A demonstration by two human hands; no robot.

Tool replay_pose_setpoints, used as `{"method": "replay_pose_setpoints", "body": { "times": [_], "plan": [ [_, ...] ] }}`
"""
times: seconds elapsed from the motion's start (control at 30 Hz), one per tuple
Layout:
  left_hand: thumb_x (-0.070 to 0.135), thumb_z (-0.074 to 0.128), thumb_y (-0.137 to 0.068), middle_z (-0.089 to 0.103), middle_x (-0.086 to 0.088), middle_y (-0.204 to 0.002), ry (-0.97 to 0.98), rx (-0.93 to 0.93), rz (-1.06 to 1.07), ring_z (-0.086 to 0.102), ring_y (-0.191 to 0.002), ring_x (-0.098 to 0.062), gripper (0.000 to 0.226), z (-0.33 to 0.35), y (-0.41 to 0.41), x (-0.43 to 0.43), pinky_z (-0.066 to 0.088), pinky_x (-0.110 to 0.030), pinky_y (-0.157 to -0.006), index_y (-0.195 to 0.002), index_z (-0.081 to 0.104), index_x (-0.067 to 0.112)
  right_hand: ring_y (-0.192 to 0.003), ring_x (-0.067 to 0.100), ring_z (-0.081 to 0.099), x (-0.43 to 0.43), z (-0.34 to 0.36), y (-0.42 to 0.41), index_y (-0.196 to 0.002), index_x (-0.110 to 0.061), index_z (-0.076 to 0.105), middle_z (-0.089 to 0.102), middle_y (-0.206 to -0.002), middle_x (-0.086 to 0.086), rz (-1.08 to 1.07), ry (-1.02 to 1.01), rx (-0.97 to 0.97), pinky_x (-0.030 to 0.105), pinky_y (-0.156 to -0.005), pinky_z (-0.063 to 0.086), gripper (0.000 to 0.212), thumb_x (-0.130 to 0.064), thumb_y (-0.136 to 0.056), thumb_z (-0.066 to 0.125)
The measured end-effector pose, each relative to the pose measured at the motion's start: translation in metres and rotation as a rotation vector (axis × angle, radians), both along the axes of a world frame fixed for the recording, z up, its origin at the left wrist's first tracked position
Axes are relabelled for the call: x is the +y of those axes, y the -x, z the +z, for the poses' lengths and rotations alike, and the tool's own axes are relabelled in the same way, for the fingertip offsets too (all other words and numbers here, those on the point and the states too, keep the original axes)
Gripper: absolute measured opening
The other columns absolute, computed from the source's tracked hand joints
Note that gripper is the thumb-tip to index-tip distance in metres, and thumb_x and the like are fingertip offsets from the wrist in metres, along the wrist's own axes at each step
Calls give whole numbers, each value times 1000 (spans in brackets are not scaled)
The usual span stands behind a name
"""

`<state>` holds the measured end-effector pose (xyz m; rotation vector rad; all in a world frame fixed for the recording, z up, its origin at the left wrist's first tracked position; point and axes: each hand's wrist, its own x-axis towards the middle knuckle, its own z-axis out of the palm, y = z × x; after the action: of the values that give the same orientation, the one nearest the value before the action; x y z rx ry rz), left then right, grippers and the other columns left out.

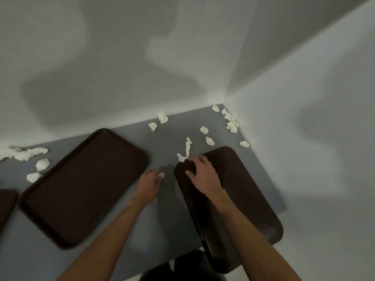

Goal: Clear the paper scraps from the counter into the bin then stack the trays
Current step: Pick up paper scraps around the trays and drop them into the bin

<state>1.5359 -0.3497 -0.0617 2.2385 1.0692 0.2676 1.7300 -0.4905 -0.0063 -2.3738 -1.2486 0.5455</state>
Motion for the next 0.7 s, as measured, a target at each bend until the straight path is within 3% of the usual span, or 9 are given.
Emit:
{"method": "replay_pose_setpoints", "body": {
  "times": [0.17,0.27,0.43,0.57,0.7],
  "plan": [
    [18,67,-99,67,-3,-92,24,-84,105,65,-84,-19,9,16,7,-4,45,-28,-76,-101,74,13,-135,37,51,82,-10,-39,-141,-16,52,40,-153,15,111,123,-51,49,-110,49,58,-41,-94,76],
    [22,66,-99,65,0,-95,20,-78,120,64,-83,-15,10,18,13,-3,43,-24,-76,-104,73,17,-136,39,49,111,-16,-49,-144,-8,51,40,-153,19,203,267,-106,47,-115,42,64,-35,-93,78],
    [19,68,-97,69,-3,-95,-11,-94,140,65,-83,-17,11,24,16,2,49,-28,-79,-105,74,16,-117,32,64,126,-23,-44,-122,0,65,66,-128,20,241,253,-243,36,-99,48,20,-9,-106,59],
    [22,68,-98,67,1,-92,2,-114,137,64,-81,-14,9,32,13,4,51,-29,-79,-102,74,18,-111,31,65,118,-26,-35,-116,-3,67,68,-120,18,197,199,-270,40,-96,52,16,-2,-103,58],
    [23,68,-98,66,4,-90,11,-129,101,60,-78,-7,7,44,10,7,40,-7,-74,-101,73,19,-106,30,67,104,-19,-32,-121,-13,72,70,-116,12,51,126,-214,40,-91,53,21,-10,-102,64]
  ]
}}
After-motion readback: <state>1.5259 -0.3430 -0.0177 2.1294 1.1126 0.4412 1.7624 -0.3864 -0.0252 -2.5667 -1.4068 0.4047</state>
